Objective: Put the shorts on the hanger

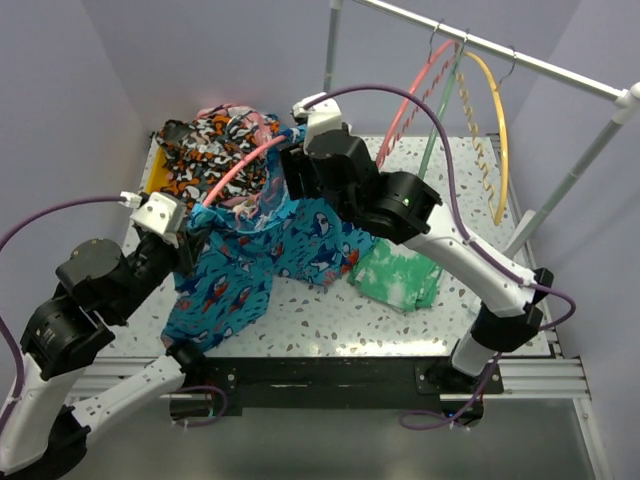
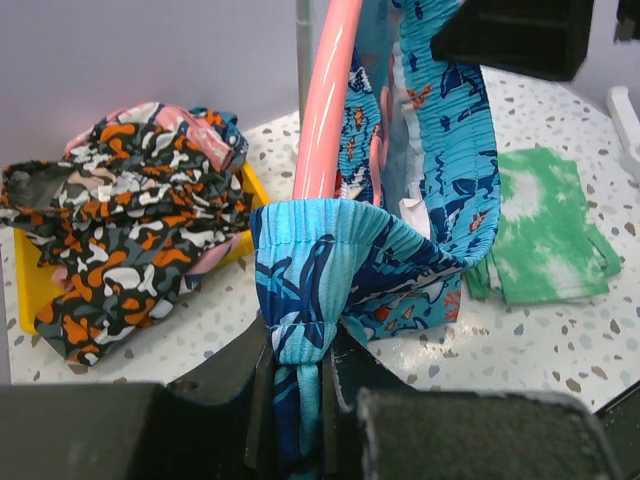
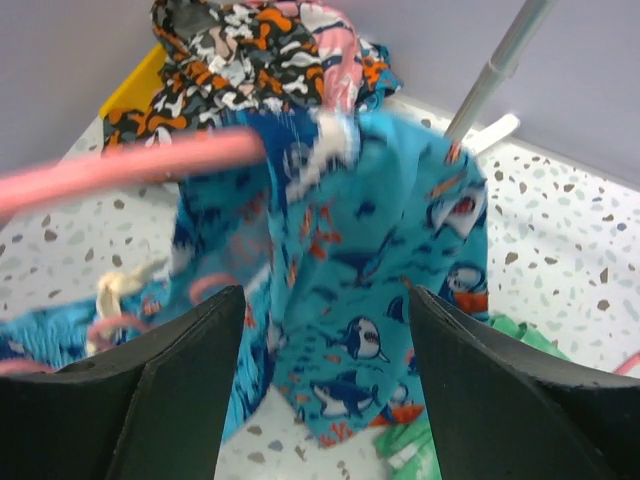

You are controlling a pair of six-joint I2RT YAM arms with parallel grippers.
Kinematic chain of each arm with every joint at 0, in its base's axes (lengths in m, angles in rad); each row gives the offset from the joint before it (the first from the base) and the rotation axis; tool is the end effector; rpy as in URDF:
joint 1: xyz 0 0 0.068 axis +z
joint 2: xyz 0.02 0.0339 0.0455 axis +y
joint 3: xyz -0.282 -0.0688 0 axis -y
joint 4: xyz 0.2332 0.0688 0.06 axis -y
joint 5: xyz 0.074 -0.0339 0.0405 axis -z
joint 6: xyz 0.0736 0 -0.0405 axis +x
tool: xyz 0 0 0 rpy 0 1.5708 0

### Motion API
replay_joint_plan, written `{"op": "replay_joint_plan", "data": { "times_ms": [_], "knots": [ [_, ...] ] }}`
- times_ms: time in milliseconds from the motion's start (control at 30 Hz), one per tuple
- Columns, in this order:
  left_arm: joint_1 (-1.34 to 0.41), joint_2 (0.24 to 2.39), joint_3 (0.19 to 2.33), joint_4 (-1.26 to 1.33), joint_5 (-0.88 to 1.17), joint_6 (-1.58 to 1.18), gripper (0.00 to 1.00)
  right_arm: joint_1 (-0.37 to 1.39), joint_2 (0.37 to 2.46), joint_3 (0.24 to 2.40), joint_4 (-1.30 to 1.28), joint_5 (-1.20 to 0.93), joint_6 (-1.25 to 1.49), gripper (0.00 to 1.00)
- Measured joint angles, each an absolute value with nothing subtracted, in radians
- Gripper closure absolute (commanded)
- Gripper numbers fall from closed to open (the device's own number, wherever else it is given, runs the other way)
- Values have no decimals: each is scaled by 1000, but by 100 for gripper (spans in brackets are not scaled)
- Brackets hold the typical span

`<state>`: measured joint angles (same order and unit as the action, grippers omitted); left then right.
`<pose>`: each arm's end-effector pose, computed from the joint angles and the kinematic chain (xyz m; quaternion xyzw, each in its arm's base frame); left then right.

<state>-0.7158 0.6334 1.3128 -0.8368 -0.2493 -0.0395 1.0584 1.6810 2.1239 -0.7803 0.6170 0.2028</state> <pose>0.0722 -0.0388 0.4508 0.1742 0.7387 -0.1497 0.6338 0.2148 0.2950 0.5036 -0.1627 0.7801 0.1248 0.5911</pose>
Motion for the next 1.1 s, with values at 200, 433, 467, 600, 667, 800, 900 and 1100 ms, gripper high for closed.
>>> {"op": "replay_joint_plan", "data": {
  "times_ms": [200, 433, 467, 600, 667, 800, 900, 1100],
  "knots": [
    [-716, 700, 1411, -790, -262, -24, 100, 1060, 1431, 1821, -662, 521, 225, 25],
    [-718, 807, 1522, -753, -273, 11, 100, 1108, 1269, 1551, -507, 428, 263, 25],
    [-718, 817, 1529, -745, -275, 13, 100, 1127, 1262, 1512, -488, 424, 266, 26],
    [-718, 844, 1539, -718, -276, 23, 100, 1234, 1260, 1365, -413, 429, 267, 27],
    [-718, 857, 1541, -708, -276, 25, 100, 1303, 1256, 1292, -358, 429, 261, 28],
    [-718, 879, 1541, -696, -276, 29, 100, 1395, 1247, 1174, -247, 417, 247, 31],
    [-718, 898, 1541, -695, -277, 28, 100, 1445, 1253, 1149, -182, 410, 240, 32],
    [-718, 913, 1541, -687, -275, 23, 100, 1614, 1410, 1255, -6, 440, 188, 34]
  ]
}}
